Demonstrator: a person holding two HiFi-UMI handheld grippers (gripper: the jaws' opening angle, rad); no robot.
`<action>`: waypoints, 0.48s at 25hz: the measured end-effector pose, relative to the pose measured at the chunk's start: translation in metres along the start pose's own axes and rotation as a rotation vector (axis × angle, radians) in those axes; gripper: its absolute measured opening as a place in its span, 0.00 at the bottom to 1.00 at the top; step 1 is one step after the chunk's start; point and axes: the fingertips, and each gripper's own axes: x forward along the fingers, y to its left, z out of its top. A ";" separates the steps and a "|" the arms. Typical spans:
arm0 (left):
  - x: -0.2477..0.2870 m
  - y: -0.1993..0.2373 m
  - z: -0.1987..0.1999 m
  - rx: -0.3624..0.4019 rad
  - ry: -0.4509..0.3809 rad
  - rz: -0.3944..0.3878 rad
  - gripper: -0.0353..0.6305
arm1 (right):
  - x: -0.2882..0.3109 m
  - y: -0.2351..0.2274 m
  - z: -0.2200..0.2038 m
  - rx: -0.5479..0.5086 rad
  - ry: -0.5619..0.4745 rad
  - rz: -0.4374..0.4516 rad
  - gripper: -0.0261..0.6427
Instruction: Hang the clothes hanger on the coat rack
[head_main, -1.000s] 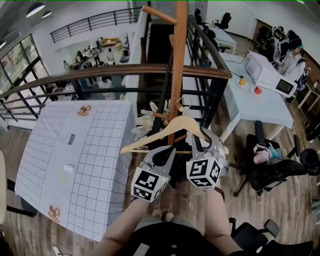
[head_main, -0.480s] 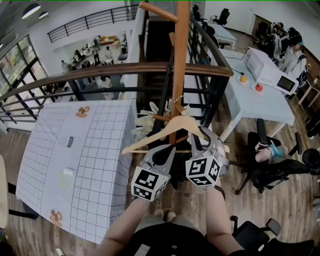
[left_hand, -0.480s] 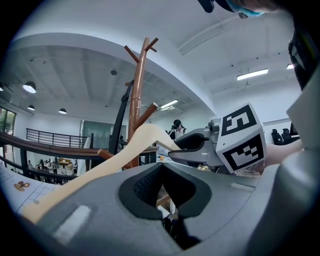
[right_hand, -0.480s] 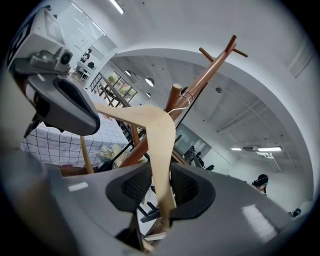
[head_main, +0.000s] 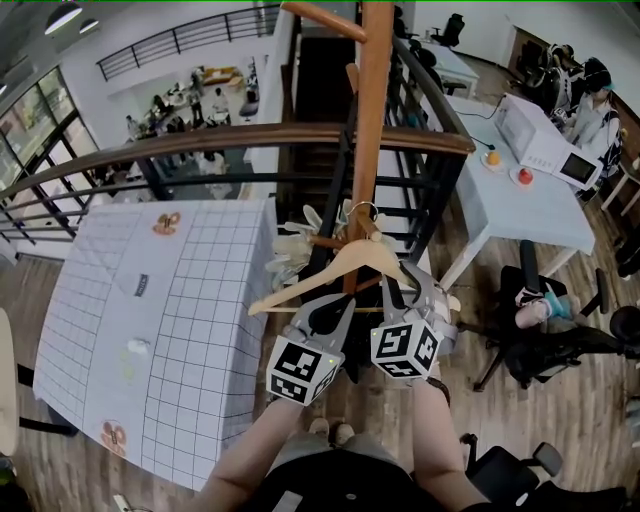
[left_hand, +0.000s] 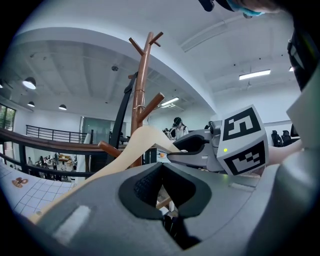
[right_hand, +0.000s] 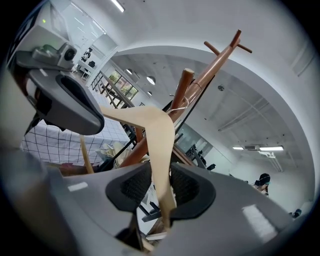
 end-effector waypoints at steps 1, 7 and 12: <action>0.001 0.001 -0.001 -0.003 0.001 0.000 0.05 | 0.000 0.001 -0.001 0.000 0.001 0.000 0.21; 0.007 0.001 -0.007 -0.012 0.018 -0.012 0.05 | 0.004 0.003 -0.008 0.012 0.003 -0.009 0.21; 0.008 0.002 -0.012 -0.019 0.027 -0.016 0.05 | 0.007 0.008 -0.013 0.018 0.007 -0.010 0.23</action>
